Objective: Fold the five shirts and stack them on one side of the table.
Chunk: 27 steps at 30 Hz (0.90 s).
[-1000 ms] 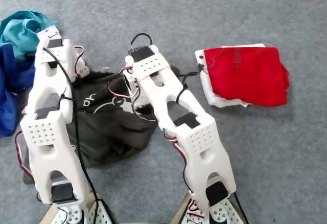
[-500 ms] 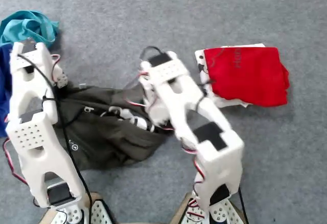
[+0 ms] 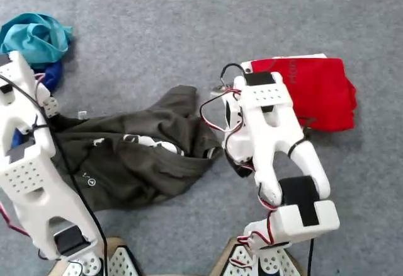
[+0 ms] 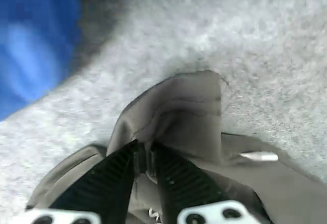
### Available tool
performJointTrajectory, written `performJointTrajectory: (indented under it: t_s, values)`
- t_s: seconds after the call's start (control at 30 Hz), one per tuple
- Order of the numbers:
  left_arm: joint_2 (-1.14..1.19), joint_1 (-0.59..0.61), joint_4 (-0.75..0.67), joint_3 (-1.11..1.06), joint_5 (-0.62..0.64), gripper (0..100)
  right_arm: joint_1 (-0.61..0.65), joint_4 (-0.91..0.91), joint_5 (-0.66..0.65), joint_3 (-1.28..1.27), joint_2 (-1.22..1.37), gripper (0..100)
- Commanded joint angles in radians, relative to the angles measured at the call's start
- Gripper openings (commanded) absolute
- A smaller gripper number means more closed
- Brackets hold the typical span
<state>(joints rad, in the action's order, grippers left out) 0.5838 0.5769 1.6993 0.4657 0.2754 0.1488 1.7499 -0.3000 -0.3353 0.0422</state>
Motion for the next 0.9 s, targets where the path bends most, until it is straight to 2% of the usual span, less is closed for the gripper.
performJointTrajectory:
  t_s: [0.0,0.1,0.3,0.43,0.53,0.6,0.8,0.87]
  values:
    - [-0.115,0.074,0.015,0.044,-0.037,3,-0.014,0.011,-0.008,0.087,-0.044,2.1]
    - [-0.161,0.148,0.029,0.044,-0.071,3,0.015,0.009,0.031,0.17,-0.019,2.2]
    - [-0.186,0.208,0.031,0.005,-0.074,3,0.178,-0.041,0.245,0.38,0.147,2.7]
    - [-0.187,0.222,0.031,-0.027,-0.074,3,0.281,-0.04,0.388,0.593,0.325,14.2]
    - [-0.187,0.251,0.031,-0.031,-0.074,3,0.315,-0.041,0.465,0.742,0.466,23.9]
    - [-0.187,0.271,0.031,-0.031,-0.074,3,0.325,-0.037,0.496,0.826,0.552,26.7]
    - [-0.187,0.3,0.031,-0.033,-0.135,3,0.33,0.009,0.559,1.026,0.762,26.8]
    - [-0.187,0.305,0.031,-0.031,-0.137,3,0.336,0.015,0.559,1.053,0.782,23.4]
